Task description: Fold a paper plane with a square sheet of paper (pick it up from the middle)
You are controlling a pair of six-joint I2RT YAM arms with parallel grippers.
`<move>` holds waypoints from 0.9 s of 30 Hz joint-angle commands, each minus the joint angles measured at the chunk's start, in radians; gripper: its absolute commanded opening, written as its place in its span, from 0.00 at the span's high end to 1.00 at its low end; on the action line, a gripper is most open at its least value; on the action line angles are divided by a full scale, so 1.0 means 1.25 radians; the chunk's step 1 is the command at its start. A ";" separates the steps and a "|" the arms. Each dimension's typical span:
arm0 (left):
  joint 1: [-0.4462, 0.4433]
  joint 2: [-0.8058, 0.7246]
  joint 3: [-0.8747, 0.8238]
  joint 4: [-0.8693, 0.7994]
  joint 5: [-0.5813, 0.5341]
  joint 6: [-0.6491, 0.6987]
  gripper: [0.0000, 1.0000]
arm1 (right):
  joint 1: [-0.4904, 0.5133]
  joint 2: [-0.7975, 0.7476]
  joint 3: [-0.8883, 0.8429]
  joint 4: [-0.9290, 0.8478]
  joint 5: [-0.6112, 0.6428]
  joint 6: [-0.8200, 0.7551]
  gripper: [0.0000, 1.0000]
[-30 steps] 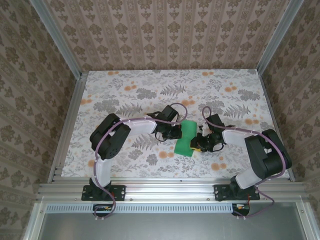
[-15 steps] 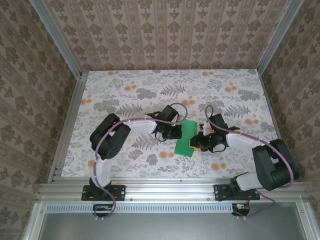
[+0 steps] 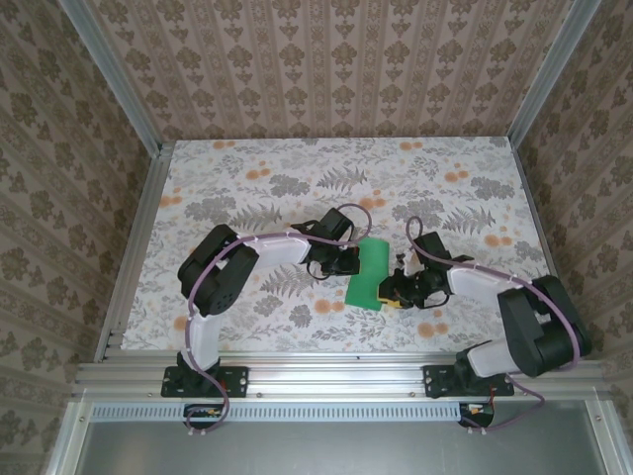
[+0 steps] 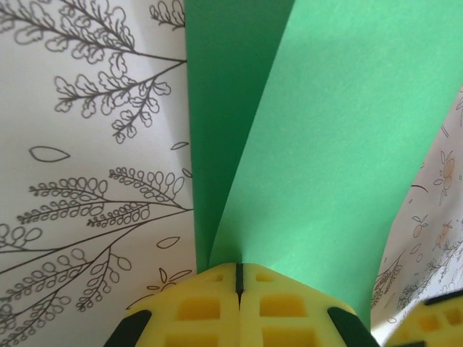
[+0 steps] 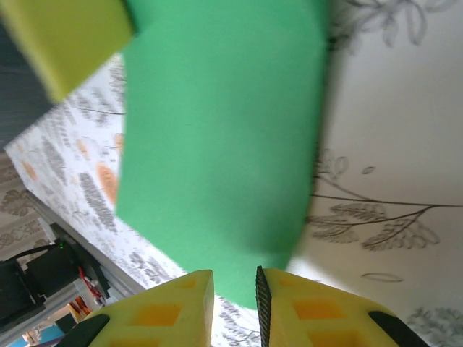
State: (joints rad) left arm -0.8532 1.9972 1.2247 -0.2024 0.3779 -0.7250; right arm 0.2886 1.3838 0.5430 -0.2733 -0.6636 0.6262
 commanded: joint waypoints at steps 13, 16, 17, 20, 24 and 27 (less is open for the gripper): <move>-0.010 0.032 0.004 -0.080 -0.019 0.029 1.00 | 0.032 0.088 -0.062 0.088 0.014 0.045 0.76; -0.009 0.032 0.009 -0.082 -0.019 0.031 1.00 | 0.032 0.084 -0.063 0.071 0.016 0.038 0.77; -0.010 0.033 0.011 -0.086 -0.017 0.034 1.00 | 0.032 0.070 -0.060 0.059 0.018 0.037 0.76; -0.009 0.033 0.015 -0.093 -0.019 0.038 1.00 | 0.033 0.013 -0.050 0.030 0.016 0.040 0.76; -0.010 0.033 0.013 -0.093 -0.021 0.038 1.00 | 0.036 -0.052 -0.043 0.039 -0.010 0.070 0.76; -0.010 0.036 0.015 -0.093 -0.018 0.037 1.00 | 0.050 -0.061 -0.045 0.045 -0.013 0.080 0.76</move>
State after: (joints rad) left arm -0.8570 2.0010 1.2415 -0.2340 0.3729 -0.7025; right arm 0.3332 1.3212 0.4931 -0.1974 -0.6735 0.6968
